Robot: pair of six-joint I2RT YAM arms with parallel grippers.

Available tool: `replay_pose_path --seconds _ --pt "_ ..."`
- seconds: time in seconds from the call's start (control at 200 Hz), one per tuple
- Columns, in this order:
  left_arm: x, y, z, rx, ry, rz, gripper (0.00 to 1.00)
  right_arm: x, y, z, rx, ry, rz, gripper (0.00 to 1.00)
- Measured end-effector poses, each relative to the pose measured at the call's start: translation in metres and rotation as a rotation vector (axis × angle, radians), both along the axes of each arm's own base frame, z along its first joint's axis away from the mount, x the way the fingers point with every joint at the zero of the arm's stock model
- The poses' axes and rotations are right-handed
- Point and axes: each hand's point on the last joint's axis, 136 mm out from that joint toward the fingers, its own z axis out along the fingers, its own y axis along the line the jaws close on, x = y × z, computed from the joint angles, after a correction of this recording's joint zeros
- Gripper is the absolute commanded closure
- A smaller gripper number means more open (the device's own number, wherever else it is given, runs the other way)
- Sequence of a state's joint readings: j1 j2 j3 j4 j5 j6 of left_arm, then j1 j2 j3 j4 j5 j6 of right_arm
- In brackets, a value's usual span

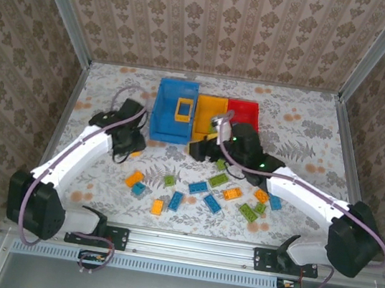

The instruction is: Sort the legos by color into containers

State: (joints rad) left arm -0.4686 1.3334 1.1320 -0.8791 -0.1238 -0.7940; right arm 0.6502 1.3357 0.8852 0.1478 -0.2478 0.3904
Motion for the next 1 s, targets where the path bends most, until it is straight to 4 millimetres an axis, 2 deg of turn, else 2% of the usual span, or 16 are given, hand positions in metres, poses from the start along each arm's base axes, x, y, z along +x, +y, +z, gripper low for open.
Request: replay_pose_path --seconds 0.085,0.155,0.225,0.3,0.42,0.49,0.63,0.695,0.8,0.91,1.0 --pt "0.026 -0.043 0.025 -0.004 -0.068 -0.124 0.82 0.020 -0.024 0.009 0.034 0.001 -0.113 0.19" --pt "0.048 -0.070 0.029 -0.003 -0.089 -0.199 0.82 0.027 -0.034 0.010 0.043 0.009 -0.163 0.19" --pt "0.069 -0.087 0.020 0.008 -0.077 -0.249 0.82 0.029 -0.036 0.008 0.045 0.023 -0.186 0.20" --pt "0.088 -0.100 -0.001 0.023 -0.038 -0.293 0.81 0.029 -0.037 0.007 0.051 0.034 -0.197 0.20" --pt "0.103 -0.106 -0.037 0.033 0.037 -0.336 0.81 0.027 -0.035 0.007 0.039 0.040 -0.197 0.21" --pt "0.109 -0.105 -0.054 0.030 0.074 -0.347 0.81 0.020 -0.026 0.013 0.005 0.026 -0.167 0.21" --pt "0.116 -0.101 -0.068 0.006 0.101 -0.354 0.81 -0.003 0.019 0.042 -0.049 -0.081 -0.032 0.21" --pt "0.119 -0.099 -0.069 -0.007 0.101 -0.354 0.80 -0.012 0.037 0.047 -0.068 -0.117 0.019 0.21" --pt "0.122 -0.100 -0.073 -0.025 0.107 -0.360 0.78 -0.019 0.055 0.032 -0.112 -0.118 0.067 0.21" --pt "0.124 -0.104 -0.079 -0.037 0.115 -0.372 0.72 -0.016 0.056 0.009 -0.170 -0.089 0.067 0.21" --pt "0.122 -0.106 -0.082 -0.044 0.126 -0.383 0.63 -0.015 0.055 0.004 -0.187 -0.086 0.064 0.21"
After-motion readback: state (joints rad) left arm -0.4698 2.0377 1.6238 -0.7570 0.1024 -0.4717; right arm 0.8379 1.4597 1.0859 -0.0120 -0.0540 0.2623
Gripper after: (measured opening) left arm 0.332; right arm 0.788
